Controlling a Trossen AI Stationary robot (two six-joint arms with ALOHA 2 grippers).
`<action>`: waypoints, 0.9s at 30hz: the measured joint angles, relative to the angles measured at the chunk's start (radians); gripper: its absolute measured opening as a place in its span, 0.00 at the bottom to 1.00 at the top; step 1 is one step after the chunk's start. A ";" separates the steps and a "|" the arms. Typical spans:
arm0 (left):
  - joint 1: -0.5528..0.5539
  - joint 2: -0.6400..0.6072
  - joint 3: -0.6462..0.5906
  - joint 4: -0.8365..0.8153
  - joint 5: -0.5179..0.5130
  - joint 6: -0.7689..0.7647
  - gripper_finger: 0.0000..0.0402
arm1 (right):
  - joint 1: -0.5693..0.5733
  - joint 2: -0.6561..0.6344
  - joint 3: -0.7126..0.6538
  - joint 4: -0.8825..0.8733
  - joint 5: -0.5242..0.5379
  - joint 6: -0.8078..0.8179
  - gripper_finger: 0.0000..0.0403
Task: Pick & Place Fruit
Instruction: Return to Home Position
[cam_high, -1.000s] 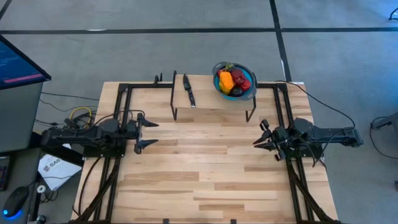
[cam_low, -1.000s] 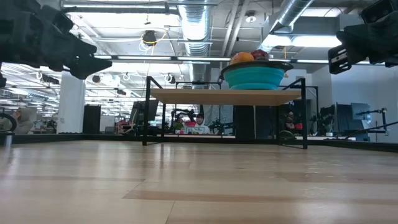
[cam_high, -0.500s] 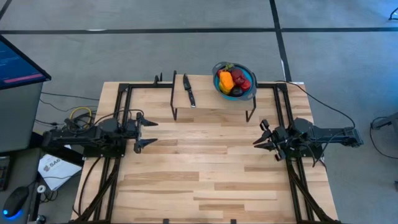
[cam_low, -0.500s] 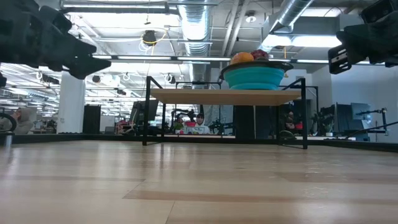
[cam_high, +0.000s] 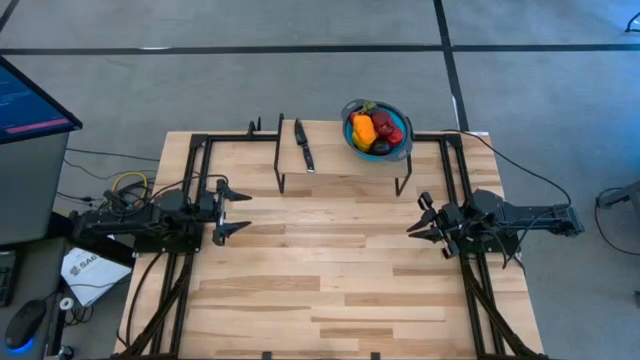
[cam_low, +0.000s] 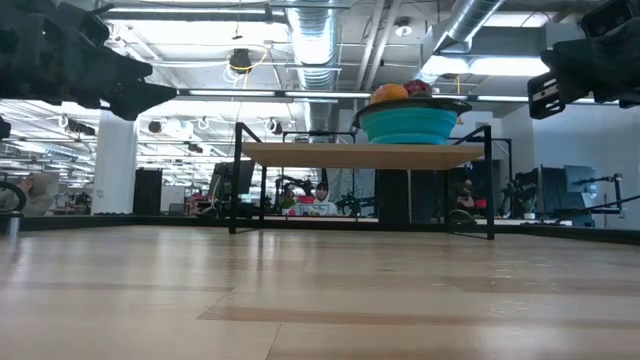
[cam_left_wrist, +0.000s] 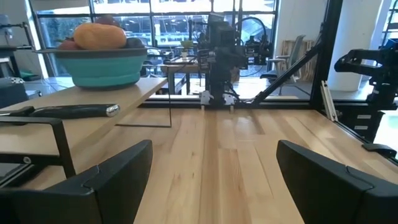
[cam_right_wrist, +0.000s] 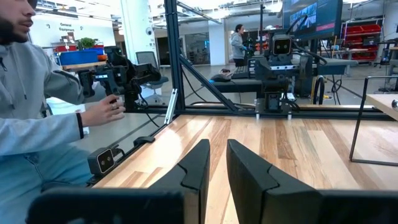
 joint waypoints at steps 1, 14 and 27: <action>0.000 0.000 0.000 -0.001 0.000 0.001 0.84 | 0.000 0.000 0.000 0.000 0.000 0.000 0.12; 0.000 0.000 -0.001 0.044 0.010 -0.002 0.84 | 0.000 0.000 0.000 0.000 0.000 0.000 0.12; 0.000 0.008 -0.001 0.058 0.008 -0.002 0.84 | 0.000 0.000 0.000 0.000 0.000 0.000 0.12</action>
